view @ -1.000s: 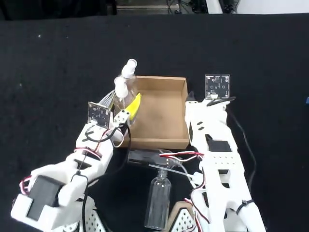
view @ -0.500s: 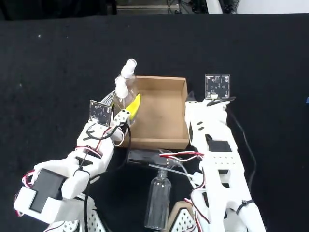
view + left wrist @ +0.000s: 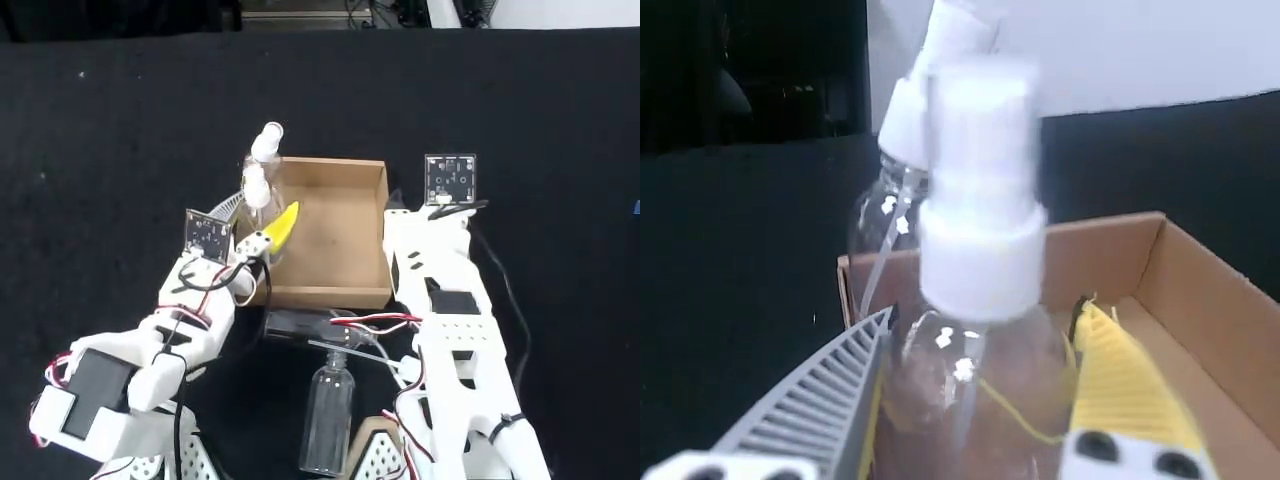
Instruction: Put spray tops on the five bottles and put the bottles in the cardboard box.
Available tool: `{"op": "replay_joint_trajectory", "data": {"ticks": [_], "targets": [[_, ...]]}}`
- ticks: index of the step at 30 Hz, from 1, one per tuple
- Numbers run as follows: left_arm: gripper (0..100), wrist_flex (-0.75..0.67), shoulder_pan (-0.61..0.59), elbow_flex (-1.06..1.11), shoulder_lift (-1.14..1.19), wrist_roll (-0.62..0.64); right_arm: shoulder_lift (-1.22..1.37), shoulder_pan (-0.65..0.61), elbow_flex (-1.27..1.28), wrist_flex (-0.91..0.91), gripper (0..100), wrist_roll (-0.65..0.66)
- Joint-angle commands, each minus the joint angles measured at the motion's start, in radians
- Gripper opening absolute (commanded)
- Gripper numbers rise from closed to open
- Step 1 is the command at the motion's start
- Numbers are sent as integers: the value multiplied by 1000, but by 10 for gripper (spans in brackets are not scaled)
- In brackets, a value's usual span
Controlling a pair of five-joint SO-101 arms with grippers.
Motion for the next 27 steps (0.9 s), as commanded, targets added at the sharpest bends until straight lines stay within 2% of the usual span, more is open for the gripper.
{"op": "replay_joint_trajectory", "data": {"ticks": [1,11,16,18,23,27], "targets": [[276,-25,-7,16,-15,-6,4,-9,-10,-29,141,2],[277,-32,-5,16,-25,-6,4,-9,-10,-29,141,2],[274,-20,-4,48,-170,-3,4,-9,-10,-29,141,2],[273,61,2,68,-252,-5,4,-9,-10,-29,141,2],[273,457,2,70,-474,3,4,-9,-10,-31,141,2],[273,681,4,70,-674,46,4,-9,-10,-31,141,2]]}}
